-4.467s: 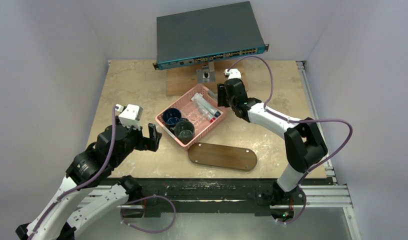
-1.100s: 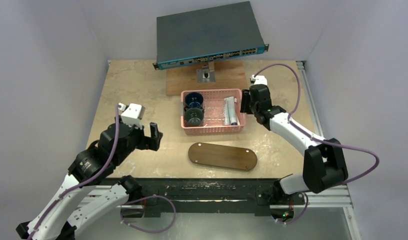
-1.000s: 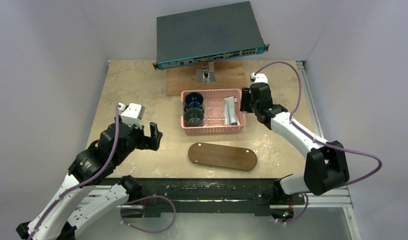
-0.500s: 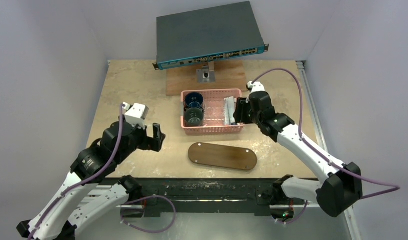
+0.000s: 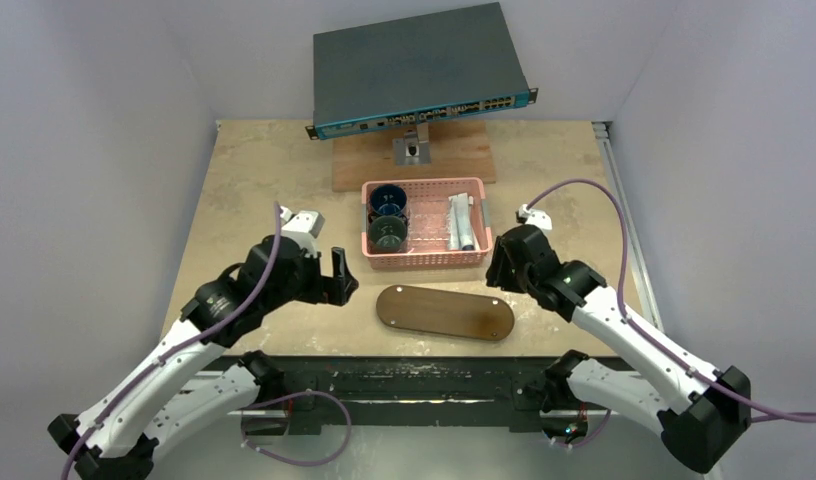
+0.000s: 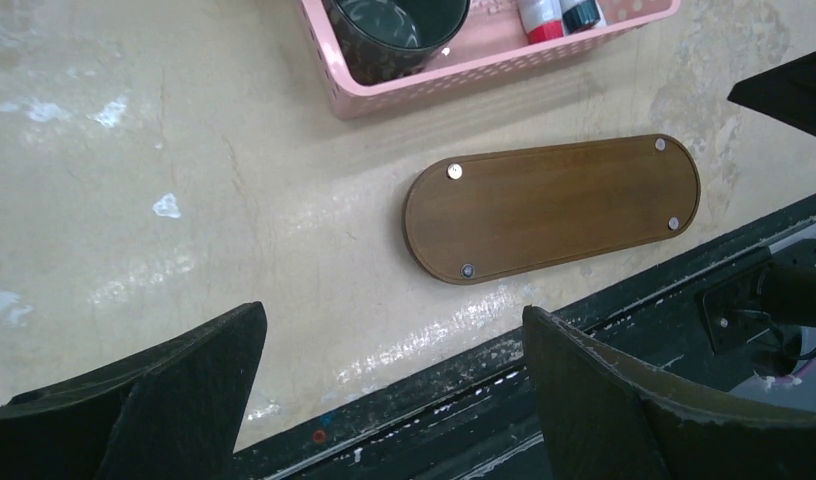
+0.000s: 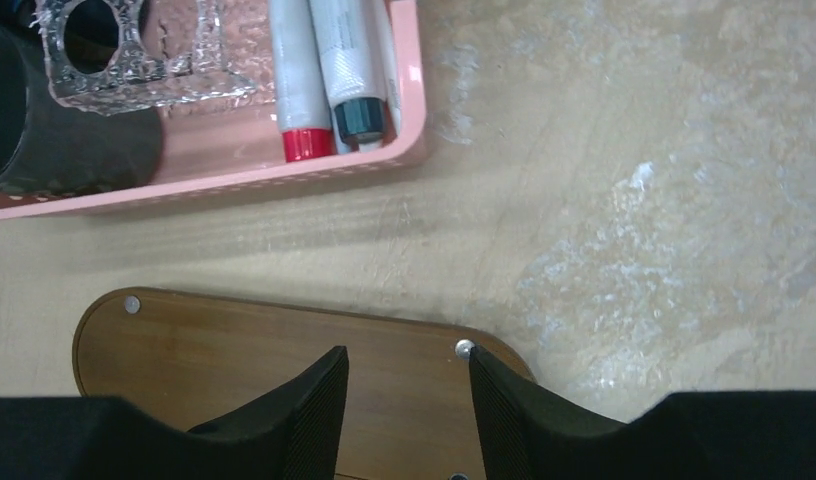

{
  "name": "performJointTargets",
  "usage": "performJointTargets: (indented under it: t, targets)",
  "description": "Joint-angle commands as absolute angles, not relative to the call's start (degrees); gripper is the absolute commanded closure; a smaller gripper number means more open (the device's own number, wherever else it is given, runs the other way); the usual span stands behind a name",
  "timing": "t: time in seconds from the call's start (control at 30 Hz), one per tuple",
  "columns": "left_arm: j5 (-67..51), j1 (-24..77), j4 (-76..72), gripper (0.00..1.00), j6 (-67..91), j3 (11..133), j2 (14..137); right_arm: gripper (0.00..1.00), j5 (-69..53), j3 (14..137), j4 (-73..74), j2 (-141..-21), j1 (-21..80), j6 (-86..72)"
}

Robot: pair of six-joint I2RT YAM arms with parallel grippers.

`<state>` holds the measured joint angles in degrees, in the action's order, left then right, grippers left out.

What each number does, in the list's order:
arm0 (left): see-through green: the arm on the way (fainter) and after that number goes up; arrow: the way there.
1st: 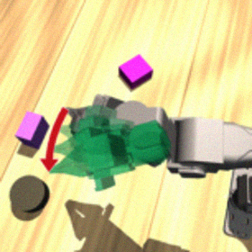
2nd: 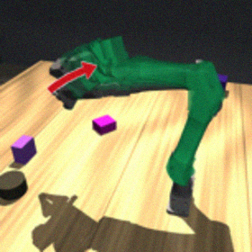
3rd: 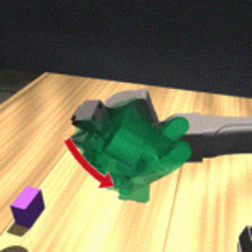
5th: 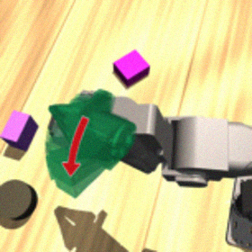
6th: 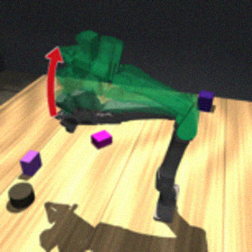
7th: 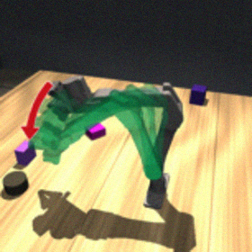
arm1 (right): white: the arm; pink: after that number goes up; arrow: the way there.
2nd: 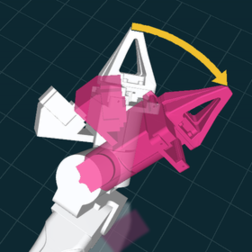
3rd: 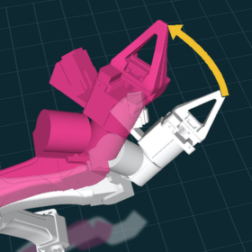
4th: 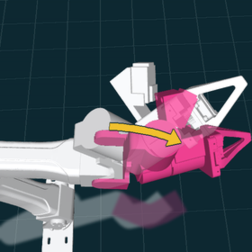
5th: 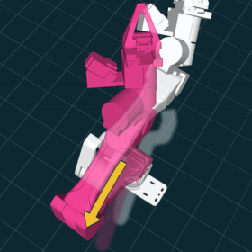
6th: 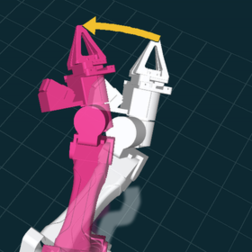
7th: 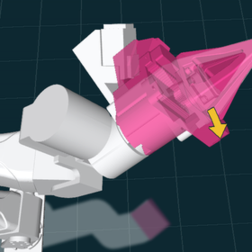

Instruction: Prepare toiletry sets of a toothbrush and toothpaste on the tray

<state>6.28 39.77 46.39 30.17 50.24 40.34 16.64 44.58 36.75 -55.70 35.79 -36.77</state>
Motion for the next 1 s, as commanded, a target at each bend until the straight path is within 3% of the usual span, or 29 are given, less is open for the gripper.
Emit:
performJointTargets:
  t: [0.0,0.17,0.27,0.37,0.43,0.97]
  targets:
    - [2.3,39.5,38.4,0.01,35.7,46.5,43.1,0.52,22.3,43.0,43.0,-51.9,35.8,-48.1]
    - [0.9,39.5,33.2,0.04,37.4,43.5,48.6,0.60,24.6,39.4,43.5,-48.4,35.8,-55.8]
    - [0.3,39.5,29.7,0.06,38.1,41.9,51.3,0.73,28.1,38.4,45.7,-48.7,35.8,-60.5]
    - [-1.3,39.5,26.8,0.06,38.5,41.2,53.9,0.93,31.4,37.7,47.6,-50.0,35.8,-65.9]
    - [-2.1,39.5,24.6,0.07,38.5,40.8,55.5,0.99,31.8,36.9,47.2,-51.2,35.8,-68.0]
    - [-4.1,39.5,14.6,0.08,38.1,39.8,67.2,1.00,32.0,35.9,51.5,-61.9,35.9,-74.4]
